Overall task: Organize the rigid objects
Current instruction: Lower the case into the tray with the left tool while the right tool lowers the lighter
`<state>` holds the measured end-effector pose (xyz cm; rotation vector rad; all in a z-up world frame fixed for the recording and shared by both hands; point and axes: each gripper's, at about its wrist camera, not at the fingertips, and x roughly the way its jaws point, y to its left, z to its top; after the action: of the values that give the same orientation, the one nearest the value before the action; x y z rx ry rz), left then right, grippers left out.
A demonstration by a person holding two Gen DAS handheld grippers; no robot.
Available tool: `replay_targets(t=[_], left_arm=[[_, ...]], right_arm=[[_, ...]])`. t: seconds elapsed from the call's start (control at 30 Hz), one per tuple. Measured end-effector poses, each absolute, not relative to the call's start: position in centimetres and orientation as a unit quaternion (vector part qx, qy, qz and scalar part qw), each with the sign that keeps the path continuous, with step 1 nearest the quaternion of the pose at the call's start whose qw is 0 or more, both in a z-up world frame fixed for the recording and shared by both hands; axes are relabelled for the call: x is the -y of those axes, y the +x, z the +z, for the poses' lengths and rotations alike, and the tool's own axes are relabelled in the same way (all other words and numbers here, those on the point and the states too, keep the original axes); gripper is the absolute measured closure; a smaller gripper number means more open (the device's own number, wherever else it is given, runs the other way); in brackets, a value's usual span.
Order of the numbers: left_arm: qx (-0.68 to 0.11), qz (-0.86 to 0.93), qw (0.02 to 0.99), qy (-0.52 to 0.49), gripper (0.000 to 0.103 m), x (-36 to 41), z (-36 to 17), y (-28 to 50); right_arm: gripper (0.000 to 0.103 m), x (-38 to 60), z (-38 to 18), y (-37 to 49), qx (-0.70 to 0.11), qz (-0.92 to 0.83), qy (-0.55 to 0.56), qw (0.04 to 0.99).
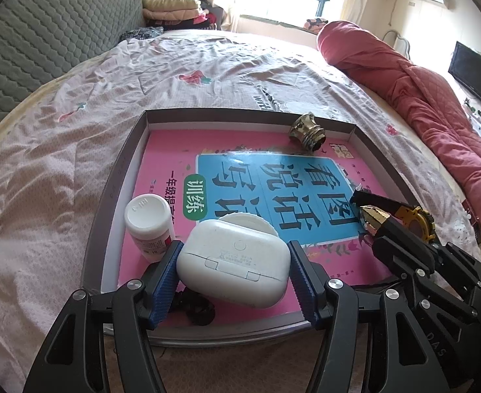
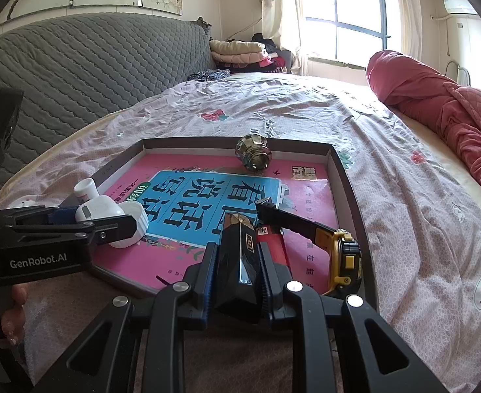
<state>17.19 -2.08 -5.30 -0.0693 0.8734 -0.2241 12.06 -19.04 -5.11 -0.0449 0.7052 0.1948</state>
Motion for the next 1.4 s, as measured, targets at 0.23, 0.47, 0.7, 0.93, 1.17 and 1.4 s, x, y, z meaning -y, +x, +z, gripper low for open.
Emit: replay_targets(t=[0.23,0.47,0.7,0.93,1.17,1.4], left_arm=[[-0.421,-0.104,0.901,-0.028,0.039,2.3,-5.4,17.1],[-0.421,-0.102,0.901,-0.028,0.039,2.3,-5.4,17.1],[-0.421,-0.1,0.901,-0.027,0.038,2.2,-5.4,17.2],[-0.422,-0.099,0.901,-0.026,0.038,2.1,-5.3,17.2],[-0.424,-0.099,0.9,-0.029,0.038,2.1,-5.4,17.2],[-0.424,-0.099,0.9,-0.029,0.038,2.1,-5.4,17.2]], right_arm=[[0.079,19.2,-5.1,12.0,-0.344,0.096,-0.019,0.934],[0.079,19.1,-5.1,12.0,-0.344,0.094,-0.017,0.934],[0.079,19.3,-5.0,11.9,-0.342,0.089,-0.008,0.935],[0.079,19.8,-4.8,11.9,-0.34,0.088,0.005,0.936],[0.078,20.4,-4.2,11.6,-0.327,0.091,0.014,0.941],[0.071,20.6,-4.2,11.5,-0.326,0.09,0.015,0.941]])
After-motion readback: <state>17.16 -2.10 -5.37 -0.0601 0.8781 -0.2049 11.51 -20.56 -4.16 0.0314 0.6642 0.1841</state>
